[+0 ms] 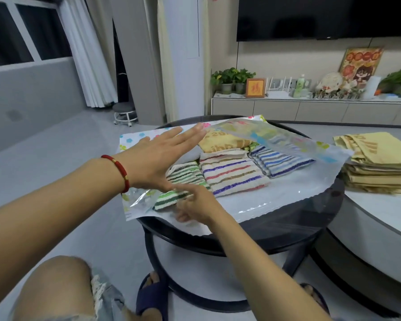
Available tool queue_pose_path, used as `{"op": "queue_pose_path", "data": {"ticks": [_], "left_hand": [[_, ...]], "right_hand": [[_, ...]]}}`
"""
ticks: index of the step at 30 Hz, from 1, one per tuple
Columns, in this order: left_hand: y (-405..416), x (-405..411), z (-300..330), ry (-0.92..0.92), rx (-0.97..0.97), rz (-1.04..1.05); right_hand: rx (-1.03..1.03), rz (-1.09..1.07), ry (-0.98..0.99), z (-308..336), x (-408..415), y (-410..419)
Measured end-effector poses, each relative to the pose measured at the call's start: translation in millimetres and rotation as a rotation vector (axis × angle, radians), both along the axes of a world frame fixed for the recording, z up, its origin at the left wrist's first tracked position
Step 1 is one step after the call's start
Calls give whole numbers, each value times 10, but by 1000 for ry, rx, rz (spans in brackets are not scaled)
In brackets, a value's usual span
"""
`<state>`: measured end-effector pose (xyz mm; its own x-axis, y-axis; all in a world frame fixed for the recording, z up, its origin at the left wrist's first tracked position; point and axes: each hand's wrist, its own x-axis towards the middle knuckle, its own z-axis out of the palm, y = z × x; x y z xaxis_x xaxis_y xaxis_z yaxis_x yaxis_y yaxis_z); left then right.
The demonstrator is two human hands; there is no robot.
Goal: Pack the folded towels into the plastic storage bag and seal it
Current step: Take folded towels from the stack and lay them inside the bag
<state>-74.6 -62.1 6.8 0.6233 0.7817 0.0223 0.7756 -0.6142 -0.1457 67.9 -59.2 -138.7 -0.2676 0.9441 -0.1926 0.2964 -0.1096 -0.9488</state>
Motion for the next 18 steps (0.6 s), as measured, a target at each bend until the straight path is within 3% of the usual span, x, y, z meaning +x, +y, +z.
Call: {"op": "queue_pose_path", "data": {"ticks": [2,3,6,10,15,18], "left_hand": [[12,22,-29,-21,12,6],[23,31,-43,-21,15,9],[45,65,-73,-14,25,-7],[61,166,-182,29,117,-35],[153,656,-321,67,188,-57],[301,1075,-395,150,239,-68]], "right_hand": [[257,-143,-303,-91,-55,15],[297,-114,-372,-111,-94,21],[289,80,-368,-104,-169,83],[394,77,-335,-66,160,86],[396,122,-480,29,1322,-99],[347,-4,-585,204,2179,-166]]}}
